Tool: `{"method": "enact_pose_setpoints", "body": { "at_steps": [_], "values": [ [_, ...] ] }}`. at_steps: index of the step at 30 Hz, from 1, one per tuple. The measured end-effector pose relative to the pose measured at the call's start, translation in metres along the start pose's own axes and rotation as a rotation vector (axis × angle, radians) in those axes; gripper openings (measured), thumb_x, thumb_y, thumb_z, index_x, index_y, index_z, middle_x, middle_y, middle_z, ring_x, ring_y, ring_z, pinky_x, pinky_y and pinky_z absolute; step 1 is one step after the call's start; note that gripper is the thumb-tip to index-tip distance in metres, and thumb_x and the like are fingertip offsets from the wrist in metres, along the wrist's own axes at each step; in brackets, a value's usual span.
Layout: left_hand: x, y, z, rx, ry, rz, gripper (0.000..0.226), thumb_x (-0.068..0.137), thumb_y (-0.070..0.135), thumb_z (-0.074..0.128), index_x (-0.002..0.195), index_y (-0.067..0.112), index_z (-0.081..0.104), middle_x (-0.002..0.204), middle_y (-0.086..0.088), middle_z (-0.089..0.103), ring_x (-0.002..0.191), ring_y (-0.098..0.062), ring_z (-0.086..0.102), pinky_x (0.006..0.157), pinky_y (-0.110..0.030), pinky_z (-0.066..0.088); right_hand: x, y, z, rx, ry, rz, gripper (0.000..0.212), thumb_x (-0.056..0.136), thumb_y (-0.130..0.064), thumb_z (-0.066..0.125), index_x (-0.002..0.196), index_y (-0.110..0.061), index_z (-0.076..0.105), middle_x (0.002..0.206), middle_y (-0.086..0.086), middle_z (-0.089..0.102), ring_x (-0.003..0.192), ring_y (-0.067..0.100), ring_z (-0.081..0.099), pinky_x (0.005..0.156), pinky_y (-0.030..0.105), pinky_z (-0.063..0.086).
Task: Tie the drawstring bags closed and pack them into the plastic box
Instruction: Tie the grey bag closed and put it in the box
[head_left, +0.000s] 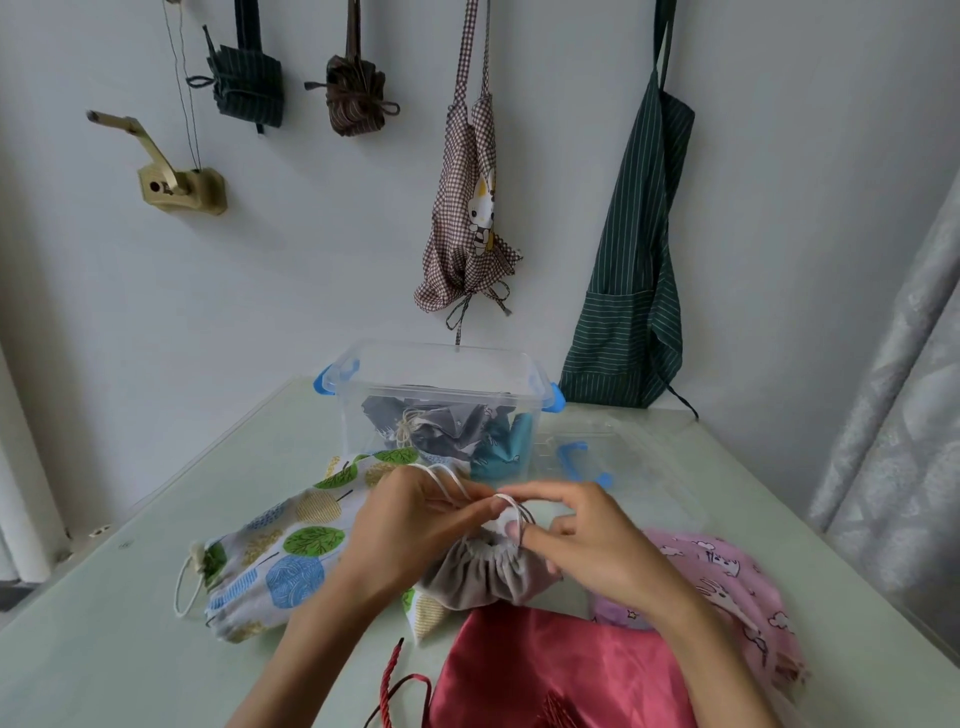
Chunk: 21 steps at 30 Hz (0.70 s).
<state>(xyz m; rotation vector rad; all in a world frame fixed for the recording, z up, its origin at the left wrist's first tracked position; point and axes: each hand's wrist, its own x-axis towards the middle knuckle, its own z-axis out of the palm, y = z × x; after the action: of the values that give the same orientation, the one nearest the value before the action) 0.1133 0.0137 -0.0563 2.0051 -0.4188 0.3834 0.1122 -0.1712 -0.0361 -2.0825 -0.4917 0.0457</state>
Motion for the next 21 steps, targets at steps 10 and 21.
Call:
{"method": "enact_pose_setpoints", "body": {
  "at_steps": [10, 21],
  "values": [
    [-0.001, -0.008, -0.012, 0.137, 0.212, -0.119, 0.046, 0.077, 0.072, 0.050, 0.067, 0.034, 0.074, 0.076, 0.024, 0.071, 0.077, 0.005, 0.066, 0.076, -0.035, 0.055, -0.003, 0.012, -0.031, 0.162, 0.112, 0.089, 0.008, 0.077, -0.016, 0.075, 0.077, -0.008, 0.077, 0.062, 0.007, 0.070, 0.056, 0.008, 0.062, 0.061, 0.019, 0.052],
    [0.004, -0.001, -0.002, -0.480, 0.160, -0.659, 0.038, 0.094, 0.046, 0.046, 0.067, 0.020, 0.050, 0.061, 0.007, 0.058, 0.052, -0.007, 0.048, 0.049, -0.018, 0.034, 0.002, 0.008, -0.006, 0.162, 0.122, 0.106, 0.020, 0.070, -0.027, 0.081, 0.087, -0.019, 0.073, 0.041, -0.014, 0.035, 0.043, 0.004, 0.032, 0.048, 0.016, 0.028]
  ]
}}
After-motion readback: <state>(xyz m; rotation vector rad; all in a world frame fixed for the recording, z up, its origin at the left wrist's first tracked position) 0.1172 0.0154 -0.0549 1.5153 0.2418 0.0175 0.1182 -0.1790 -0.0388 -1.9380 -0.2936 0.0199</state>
